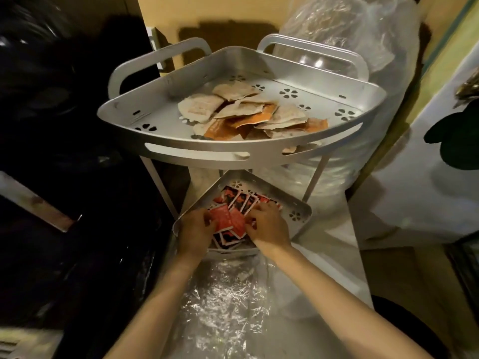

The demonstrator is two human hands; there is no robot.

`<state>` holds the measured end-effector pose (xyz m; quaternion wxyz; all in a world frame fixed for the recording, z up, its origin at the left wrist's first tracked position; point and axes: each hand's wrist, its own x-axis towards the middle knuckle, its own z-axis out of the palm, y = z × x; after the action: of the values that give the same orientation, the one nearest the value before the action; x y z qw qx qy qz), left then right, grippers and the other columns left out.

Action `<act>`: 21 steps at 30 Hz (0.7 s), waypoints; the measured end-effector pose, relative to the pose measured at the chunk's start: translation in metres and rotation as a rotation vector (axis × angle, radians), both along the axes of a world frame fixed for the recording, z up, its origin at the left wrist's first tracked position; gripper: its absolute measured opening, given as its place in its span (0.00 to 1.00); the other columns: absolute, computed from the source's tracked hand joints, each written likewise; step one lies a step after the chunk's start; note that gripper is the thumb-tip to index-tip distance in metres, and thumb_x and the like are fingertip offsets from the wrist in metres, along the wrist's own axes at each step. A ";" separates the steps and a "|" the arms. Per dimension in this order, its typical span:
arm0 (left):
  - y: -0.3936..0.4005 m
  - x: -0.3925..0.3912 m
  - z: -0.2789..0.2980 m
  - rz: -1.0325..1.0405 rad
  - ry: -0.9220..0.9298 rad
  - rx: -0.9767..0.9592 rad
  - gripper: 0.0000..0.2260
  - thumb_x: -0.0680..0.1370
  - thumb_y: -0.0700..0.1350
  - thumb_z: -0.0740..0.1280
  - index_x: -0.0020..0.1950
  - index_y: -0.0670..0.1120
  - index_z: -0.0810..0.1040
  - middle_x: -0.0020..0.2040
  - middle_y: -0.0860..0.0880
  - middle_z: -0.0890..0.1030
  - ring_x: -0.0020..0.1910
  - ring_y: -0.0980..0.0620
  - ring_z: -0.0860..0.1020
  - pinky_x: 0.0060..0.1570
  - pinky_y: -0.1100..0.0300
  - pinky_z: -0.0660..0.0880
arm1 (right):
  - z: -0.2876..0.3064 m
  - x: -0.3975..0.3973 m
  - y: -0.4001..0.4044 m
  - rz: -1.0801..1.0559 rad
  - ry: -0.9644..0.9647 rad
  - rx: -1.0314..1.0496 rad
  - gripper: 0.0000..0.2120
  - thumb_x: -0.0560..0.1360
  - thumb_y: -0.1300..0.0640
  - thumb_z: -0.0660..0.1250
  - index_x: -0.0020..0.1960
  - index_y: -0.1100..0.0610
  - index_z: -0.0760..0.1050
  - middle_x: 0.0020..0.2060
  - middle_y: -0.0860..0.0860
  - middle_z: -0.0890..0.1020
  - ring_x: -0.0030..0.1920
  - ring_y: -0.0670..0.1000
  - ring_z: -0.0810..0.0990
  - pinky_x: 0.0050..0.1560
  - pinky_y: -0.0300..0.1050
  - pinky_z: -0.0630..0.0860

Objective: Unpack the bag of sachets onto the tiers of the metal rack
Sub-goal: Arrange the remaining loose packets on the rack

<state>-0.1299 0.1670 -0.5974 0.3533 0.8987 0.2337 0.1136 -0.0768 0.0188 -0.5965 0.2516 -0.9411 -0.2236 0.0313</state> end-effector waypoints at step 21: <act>-0.027 -0.132 0.018 -0.016 0.011 0.034 0.16 0.77 0.41 0.63 0.65 0.42 0.70 0.65 0.46 0.68 0.68 0.46 0.64 0.62 0.61 0.59 | 0.006 -0.099 -0.056 -0.303 0.421 0.413 0.18 0.73 0.59 0.67 0.61 0.62 0.70 0.55 0.56 0.77 0.51 0.50 0.75 0.50 0.41 0.69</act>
<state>-0.2621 0.1400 -0.5791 0.3375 0.9071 0.2262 0.1099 -0.1762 -0.0374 -0.5906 0.4798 -0.8656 -0.0256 0.1414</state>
